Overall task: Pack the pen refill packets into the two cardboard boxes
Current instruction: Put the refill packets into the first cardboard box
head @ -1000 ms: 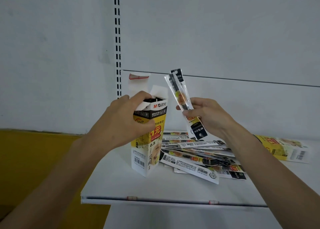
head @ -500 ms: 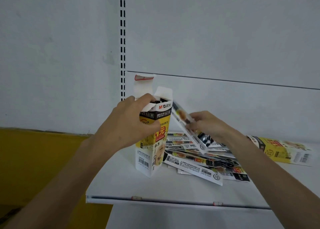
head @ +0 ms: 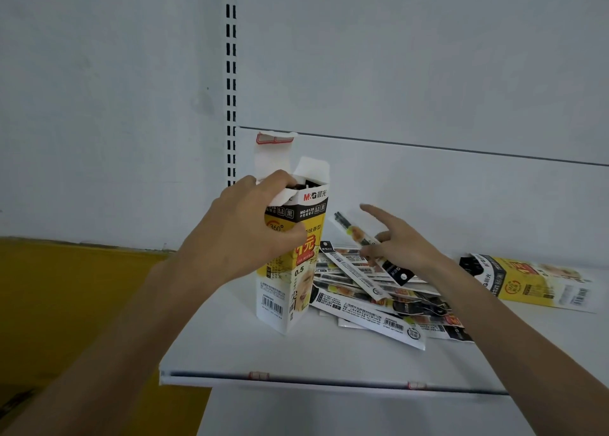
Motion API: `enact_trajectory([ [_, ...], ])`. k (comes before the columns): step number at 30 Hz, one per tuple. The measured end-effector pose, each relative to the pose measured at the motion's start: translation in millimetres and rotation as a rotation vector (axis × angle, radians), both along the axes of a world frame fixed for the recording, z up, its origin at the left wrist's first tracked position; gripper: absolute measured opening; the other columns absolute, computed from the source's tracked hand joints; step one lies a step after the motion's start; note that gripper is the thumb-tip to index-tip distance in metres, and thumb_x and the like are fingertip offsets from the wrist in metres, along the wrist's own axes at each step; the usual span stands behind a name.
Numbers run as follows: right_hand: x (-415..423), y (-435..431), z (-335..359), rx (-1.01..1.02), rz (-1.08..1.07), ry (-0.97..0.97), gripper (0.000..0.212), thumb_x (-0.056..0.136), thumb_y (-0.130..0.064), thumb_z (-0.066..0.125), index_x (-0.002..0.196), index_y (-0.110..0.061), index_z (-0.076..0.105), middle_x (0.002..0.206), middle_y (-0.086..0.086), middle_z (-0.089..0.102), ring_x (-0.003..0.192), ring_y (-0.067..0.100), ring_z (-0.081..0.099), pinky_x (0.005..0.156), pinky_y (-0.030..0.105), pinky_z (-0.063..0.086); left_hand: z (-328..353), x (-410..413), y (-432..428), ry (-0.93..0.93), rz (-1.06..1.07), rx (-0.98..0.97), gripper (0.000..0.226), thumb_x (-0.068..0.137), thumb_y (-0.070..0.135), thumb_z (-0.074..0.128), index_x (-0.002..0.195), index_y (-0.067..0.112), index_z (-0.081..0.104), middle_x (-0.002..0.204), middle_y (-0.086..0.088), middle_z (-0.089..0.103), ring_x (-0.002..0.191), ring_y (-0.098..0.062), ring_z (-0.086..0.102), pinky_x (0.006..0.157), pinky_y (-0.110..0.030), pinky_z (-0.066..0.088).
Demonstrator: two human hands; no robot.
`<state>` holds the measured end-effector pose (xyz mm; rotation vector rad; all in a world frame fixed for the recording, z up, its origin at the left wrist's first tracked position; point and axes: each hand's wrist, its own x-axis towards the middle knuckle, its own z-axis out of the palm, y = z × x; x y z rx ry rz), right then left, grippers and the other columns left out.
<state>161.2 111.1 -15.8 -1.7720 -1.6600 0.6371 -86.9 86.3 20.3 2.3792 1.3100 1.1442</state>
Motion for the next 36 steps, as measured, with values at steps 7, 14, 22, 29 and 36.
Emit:
enact_trajectory([
  [7, -4, -2, 7, -0.015, 0.138, 0.462, 0.028, 0.092, 0.002, 0.036, 0.105, 0.0, 0.061, 0.088, 0.014, 0.073, 0.081, 0.025, 0.072, 0.073, 0.032, 0.059, 0, 0, 3, -0.005, -0.01, -0.005, 0.041, 0.075, 0.038, 0.062, 0.112, 0.043, 0.046, 0.095, 0.004, 0.053, 0.092, -0.016, 0.052, 0.074, -0.035, 0.052],
  [14, -5, 6, 12, 0.428, -0.011, -0.359, 0.022, 0.095, -0.028, 0.049, 0.101, -0.012, 0.063, 0.099, 0.004, 0.049, 0.093, 0.018, 0.047, 0.075, 0.024, 0.035, -3, 0, 4, 0.0, -0.011, 0.0, 0.038, 0.075, 0.04, 0.062, 0.107, 0.046, 0.043, 0.095, 0.004, 0.052, 0.092, -0.016, 0.052, 0.073, -0.033, 0.051],
  [22, -24, 11, -17, -0.135, 0.027, -0.44, 0.028, 0.081, -0.037, 0.068, 0.081, -0.013, 0.053, 0.073, 0.0, 0.057, 0.056, 0.012, 0.052, 0.05, 0.021, 0.04, -1, 0, 2, 0.012, -0.009, 0.001, 0.041, 0.075, 0.04, 0.061, 0.112, 0.044, 0.043, 0.096, 0.004, 0.051, 0.091, -0.014, 0.052, 0.073, -0.031, 0.051],
  [29, -20, 4, 21, 0.059, -0.037, 0.03, 0.02, 0.091, -0.013, 0.051, 0.107, -0.002, 0.054, 0.081, 0.003, 0.055, 0.067, 0.014, 0.052, 0.057, 0.023, 0.044, -1, -1, -1, 0.026, -0.016, -0.004, 0.04, 0.076, 0.04, 0.061, 0.109, 0.045, 0.04, 0.096, 0.006, 0.051, 0.09, -0.012, 0.051, 0.073, -0.031, 0.051],
  [36, -41, -30, 94, 0.366, 0.176, 0.791, 0.012, 0.086, -0.012, 0.062, 0.083, -0.015, 0.051, 0.053, -0.004, 0.045, 0.04, 0.007, 0.037, 0.039, 0.018, 0.036, 0, -1, 0, 0.038, -0.027, -0.014, 0.04, 0.076, 0.04, 0.062, 0.102, 0.051, 0.034, 0.096, 0.007, 0.051, 0.09, -0.011, 0.051, 0.072, -0.03, 0.051],
])
